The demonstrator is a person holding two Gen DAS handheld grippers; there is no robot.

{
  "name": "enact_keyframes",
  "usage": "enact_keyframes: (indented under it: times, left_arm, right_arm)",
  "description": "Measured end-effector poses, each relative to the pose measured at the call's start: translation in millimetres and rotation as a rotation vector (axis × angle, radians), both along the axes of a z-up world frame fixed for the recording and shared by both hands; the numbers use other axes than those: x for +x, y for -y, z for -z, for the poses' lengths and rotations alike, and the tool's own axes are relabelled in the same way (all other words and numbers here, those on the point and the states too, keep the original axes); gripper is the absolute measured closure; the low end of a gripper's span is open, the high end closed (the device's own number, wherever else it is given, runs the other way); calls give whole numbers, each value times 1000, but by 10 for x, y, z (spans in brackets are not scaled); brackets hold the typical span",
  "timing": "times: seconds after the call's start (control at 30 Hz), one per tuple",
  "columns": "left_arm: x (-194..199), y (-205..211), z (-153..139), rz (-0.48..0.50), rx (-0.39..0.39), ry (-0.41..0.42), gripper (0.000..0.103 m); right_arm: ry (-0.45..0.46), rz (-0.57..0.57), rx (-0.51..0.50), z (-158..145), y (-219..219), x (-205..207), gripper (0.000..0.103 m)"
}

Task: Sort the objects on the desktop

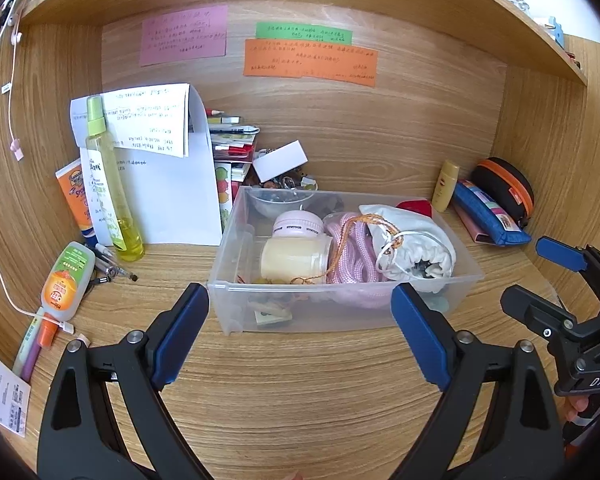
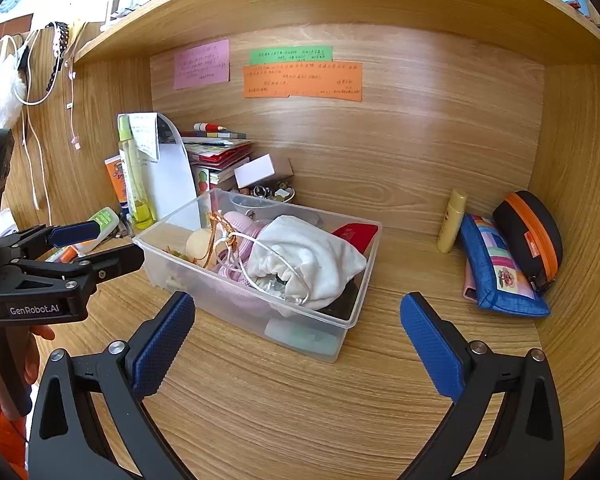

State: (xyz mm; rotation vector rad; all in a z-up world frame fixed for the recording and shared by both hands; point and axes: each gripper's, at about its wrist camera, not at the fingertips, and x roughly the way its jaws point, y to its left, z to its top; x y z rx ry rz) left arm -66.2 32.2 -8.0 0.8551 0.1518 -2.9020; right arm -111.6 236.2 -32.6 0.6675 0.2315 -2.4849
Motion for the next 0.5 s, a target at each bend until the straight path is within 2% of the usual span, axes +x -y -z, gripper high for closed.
enact_keyframes:
  times: [0.17, 0.5]
  left_arm:
    - [-24, -8, 8, 21, 2, 20, 10]
    - [14, -1, -12, 7, -25, -5, 10]
  right_arm:
    - [4, -5, -1, 1, 22, -22, 1]
    - [0, -22, -8, -20, 81, -41, 1]
